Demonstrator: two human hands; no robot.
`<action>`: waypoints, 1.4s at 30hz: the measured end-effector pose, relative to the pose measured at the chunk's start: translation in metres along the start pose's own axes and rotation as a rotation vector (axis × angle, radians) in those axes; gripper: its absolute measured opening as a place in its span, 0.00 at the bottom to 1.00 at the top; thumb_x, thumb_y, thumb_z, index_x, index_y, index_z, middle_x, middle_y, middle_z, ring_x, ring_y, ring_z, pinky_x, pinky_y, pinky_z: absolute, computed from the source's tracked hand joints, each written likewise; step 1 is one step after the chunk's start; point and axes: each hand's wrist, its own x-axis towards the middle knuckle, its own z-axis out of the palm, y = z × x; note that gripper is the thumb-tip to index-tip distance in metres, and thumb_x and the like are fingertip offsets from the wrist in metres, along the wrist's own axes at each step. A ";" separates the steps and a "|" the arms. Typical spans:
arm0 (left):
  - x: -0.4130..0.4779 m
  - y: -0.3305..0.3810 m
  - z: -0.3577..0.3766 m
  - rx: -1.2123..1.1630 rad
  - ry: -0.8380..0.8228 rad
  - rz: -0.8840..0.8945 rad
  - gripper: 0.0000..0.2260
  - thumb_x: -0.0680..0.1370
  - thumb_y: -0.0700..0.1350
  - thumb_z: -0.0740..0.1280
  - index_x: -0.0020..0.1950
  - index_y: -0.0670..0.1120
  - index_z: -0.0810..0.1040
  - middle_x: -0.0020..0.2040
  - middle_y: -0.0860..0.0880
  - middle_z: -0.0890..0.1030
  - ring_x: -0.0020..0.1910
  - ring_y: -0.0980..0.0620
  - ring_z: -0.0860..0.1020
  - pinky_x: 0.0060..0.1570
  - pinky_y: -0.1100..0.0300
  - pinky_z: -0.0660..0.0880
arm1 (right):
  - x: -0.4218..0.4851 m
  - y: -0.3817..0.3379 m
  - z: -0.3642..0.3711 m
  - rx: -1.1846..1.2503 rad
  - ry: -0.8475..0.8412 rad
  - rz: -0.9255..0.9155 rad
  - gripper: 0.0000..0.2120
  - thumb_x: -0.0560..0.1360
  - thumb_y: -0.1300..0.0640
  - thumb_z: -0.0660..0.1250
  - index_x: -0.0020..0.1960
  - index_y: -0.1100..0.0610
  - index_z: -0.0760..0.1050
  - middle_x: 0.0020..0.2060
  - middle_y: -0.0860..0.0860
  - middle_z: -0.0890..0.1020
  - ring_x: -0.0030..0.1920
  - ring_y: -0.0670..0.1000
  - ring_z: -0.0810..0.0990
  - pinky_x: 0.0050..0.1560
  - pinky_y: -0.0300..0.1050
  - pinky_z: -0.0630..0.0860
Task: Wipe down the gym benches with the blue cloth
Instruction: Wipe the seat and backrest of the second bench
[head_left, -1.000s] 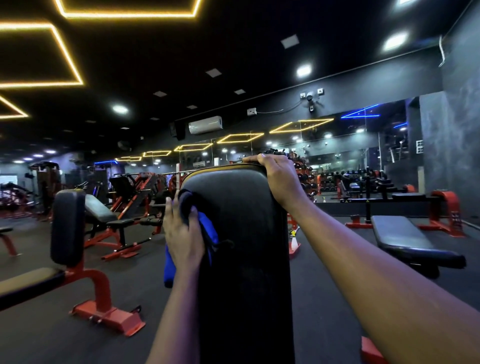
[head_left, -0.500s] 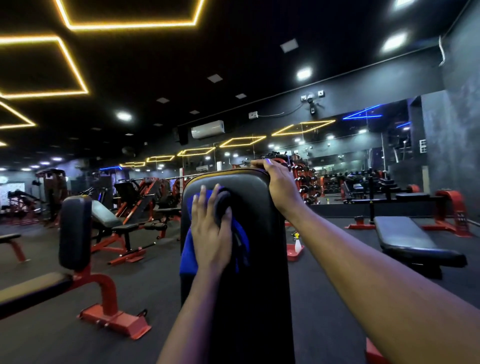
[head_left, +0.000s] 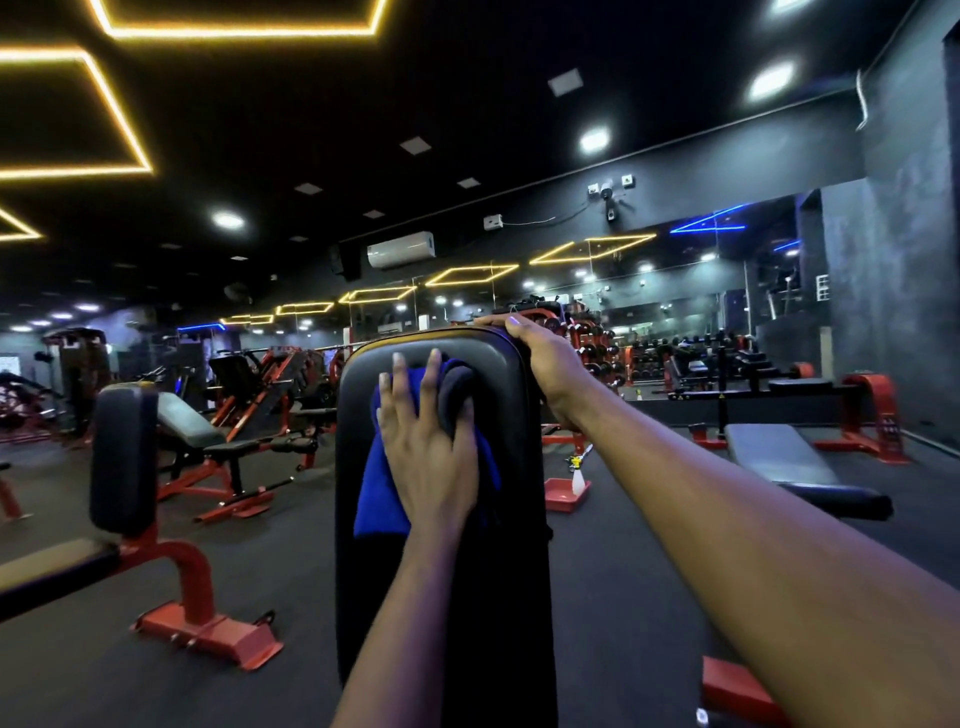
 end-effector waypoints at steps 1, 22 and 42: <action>-0.008 0.005 0.004 -0.002 0.019 0.010 0.26 0.78 0.56 0.59 0.77 0.61 0.60 0.80 0.56 0.52 0.79 0.53 0.47 0.77 0.47 0.50 | 0.000 0.000 -0.002 -0.003 -0.001 0.018 0.18 0.85 0.55 0.51 0.63 0.61 0.76 0.50 0.61 0.80 0.47 0.56 0.78 0.48 0.45 0.76; -0.099 0.017 0.007 -0.012 -0.028 0.167 0.29 0.73 0.43 0.63 0.75 0.53 0.68 0.80 0.53 0.58 0.79 0.51 0.52 0.74 0.43 0.58 | -0.010 0.020 -0.007 0.031 -0.122 -0.058 0.18 0.86 0.49 0.45 0.61 0.50 0.73 0.47 0.52 0.80 0.46 0.48 0.81 0.52 0.44 0.77; -0.106 0.018 0.005 -0.045 -0.080 0.208 0.26 0.75 0.43 0.60 0.74 0.51 0.71 0.78 0.53 0.61 0.79 0.53 0.55 0.76 0.47 0.57 | -0.008 0.022 -0.018 -0.052 -0.168 -0.012 0.21 0.86 0.45 0.46 0.67 0.52 0.72 0.48 0.52 0.82 0.47 0.48 0.82 0.45 0.41 0.77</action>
